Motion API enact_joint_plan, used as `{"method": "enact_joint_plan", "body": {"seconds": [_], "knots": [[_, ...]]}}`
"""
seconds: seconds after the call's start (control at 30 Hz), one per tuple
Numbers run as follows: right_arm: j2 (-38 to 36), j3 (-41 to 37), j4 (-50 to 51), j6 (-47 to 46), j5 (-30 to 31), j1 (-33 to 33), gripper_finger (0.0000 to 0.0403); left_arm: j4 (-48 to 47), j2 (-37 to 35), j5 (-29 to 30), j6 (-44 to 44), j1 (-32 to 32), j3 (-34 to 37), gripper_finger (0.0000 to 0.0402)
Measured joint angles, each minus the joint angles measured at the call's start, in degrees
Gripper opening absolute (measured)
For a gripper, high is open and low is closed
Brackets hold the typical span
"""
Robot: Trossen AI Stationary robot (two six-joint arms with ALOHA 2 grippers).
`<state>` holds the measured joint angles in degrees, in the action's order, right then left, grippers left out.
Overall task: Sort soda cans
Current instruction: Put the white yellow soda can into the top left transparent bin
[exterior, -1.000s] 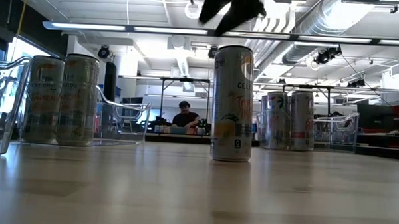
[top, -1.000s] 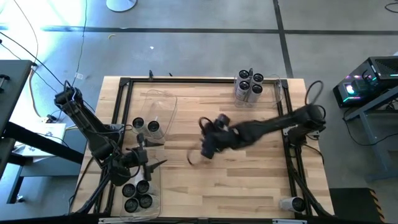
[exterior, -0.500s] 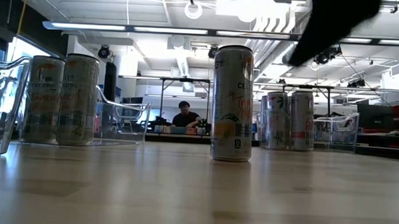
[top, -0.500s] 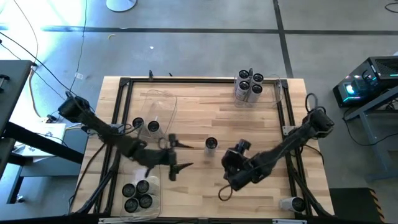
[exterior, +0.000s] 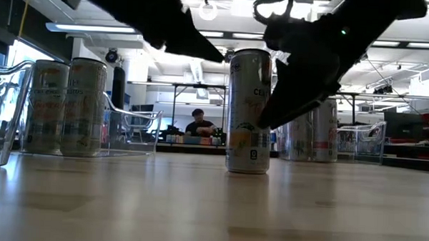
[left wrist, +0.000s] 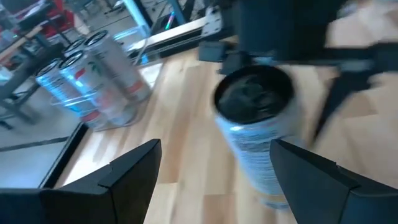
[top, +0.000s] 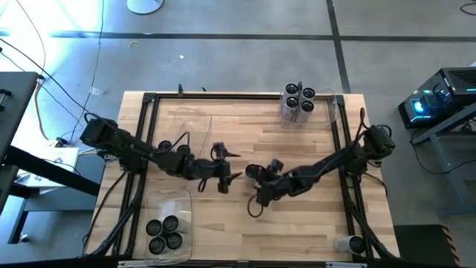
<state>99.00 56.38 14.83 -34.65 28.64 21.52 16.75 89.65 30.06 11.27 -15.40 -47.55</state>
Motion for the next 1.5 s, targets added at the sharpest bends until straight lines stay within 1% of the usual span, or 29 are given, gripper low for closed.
{"method": "enact_joint_plan", "body": {"seconds": [0.17,0.27,0.37,0.43,0.47,0.53,0.6,0.67,0.7,0.73,0.8,0.83,0.9,0.97,1.07,1.13,1.27,1.4,1.5], "knots": [[0.0,0.1,-3.1,-0.8,-9.5,0.0,0.0280,-1.1,-1.0,1.3,0.4,2.3,0.0,0.0296],[0.1,0.1,-3.0,-1.3,-13.3,1.2,0.0280,-1.5,-2.9,1.3,1.4,2.4,0.0,0.0296],[0.1,0.1,-1.9,-1.4,-13.2,2.8,0.0280,-3.2,-4.5,1.3,3.1,1.5,0.0,0.0296],[0.1,0.1,-0.1,-3.1,-12.6,4.0,0.0280,-4.5,-5.2,1.4,4.2,0.6,0.0,0.0296],[0.0,0.1,1.3,-4.9,-12.6,4.5,0.0280,-4.8,-5.7,2.6,4.3,-0.1,0.0,0.0296],[-0.4,0.1,4.2,-9.4,-12.6,5.9,0.0280,-5.6,-6.7,7.7,3.3,-1.6,0.0,0.0296],[-1.2,0.1,7.9,-13.2,-12.6,7.5,0.0280,-10.8,-8.7,11.9,3.0,-3.3,-0.9,0.0296],[-2.4,0.1,11.8,-15.5,-11.9,9.1,0.0280,-22.0,-11.2,13.3,0.2,-5.0,-3.8,0.0296],[-3.1,0.1,13.9,-16.5,-10.6,9.9,0.0280,-28.6,-12.2,13.0,-2.8,-5.7,-6.0,0.0296],[-3.6,0.1,15.3,-17.3,-8.7,10.5,0.0280,-35.6,-13.3,11.5,-6.6,-6.2,-8.3,0.0296],[-4.6,0.1,16.6,-17.9,-4.0,11.4,0.0280,-49.8,-14.8,5.6,-14.2,-6.7,-12.9,0.0296],[-4.9,0.1,16.7,-17.8,-1.7,11.7,0.0280,-55.6,-15.3,2.2,-17.2,-6.8,-14.8,0.0296],[-5.1,0.1,16.2,-17.8,1.7,12.0,0.0280,-64.5,-15.8,-1.9,-20.9,-7.3,-17.0,0.0296],[-5.1,0.1,15.8,-16.8,3.0,12.1,0.0280,-72.3,-16.1,-4.7,-23.1,-7.6,-17.7,0.0296],[-5.1,0.1,15.0,-15.0,1.9,12.2,0.0279,-82.5,-16.0,-11.9,-28.8,-6.7,-17.7,0.0296],[-5.0,0.1,14.9,-14.0,1.8,12.2,0.0279,-85.2,-15.6,-12.5,-31.3,-6.1,-17.7,0.0293],[-5.0,0.1,14.4,-12.4,3.0,12.2,0.0279,-87.8,-15.6,-14.5,-31.2,-5.0,-17.8,0.0277],[-5.0,0.1,13.8,-11.6,3.5,12.2,0.0279,-94.0,-15.5,-15.0,-32.1,-3.5,-17.8,0.0245],[-5.0,0.1,13.7,-11.5,3.5,12.3,0.0279,-95.4,-15.2,-14.4,-33.1,-2.9,-17.2,0.0217]]}}
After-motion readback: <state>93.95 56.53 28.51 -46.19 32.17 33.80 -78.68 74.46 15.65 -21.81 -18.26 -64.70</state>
